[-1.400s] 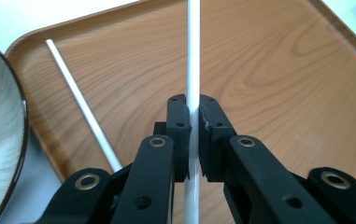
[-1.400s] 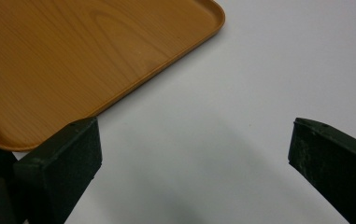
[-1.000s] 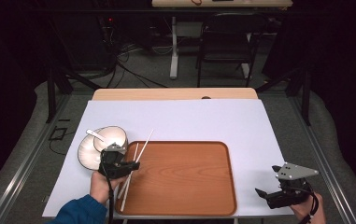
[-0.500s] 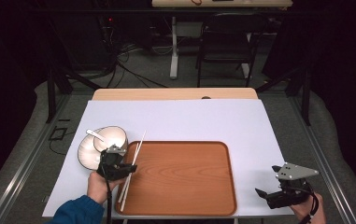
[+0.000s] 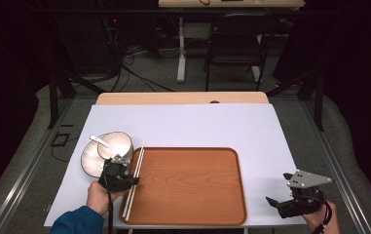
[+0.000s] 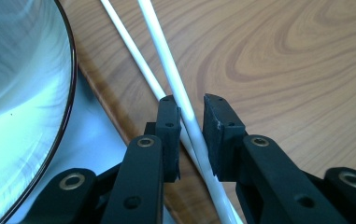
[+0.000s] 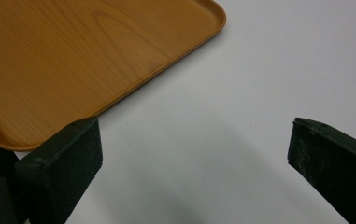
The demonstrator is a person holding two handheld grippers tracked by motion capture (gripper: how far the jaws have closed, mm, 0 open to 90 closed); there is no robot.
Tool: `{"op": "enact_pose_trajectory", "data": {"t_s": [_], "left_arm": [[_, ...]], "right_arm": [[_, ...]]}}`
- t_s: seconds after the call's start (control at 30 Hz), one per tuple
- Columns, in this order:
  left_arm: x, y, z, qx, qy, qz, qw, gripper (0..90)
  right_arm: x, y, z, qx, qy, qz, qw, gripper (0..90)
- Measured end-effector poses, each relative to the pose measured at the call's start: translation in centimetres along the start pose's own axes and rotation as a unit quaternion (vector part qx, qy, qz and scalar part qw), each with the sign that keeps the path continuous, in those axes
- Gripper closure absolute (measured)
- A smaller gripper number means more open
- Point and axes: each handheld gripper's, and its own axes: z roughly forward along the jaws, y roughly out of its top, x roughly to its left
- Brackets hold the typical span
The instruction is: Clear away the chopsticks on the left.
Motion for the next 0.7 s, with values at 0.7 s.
{"op": "enact_pose_trajectory", "data": {"t_s": [0.7], "left_arm": [[-0.04, -0.25, 0.44, 0.031, 0.017, 0.020, 0.9992, 71.8]], "right_arm": [[-0.01, 0.01, 0.03, 0.001, 0.001, 0.000, 1.0000, 2.5]]}}
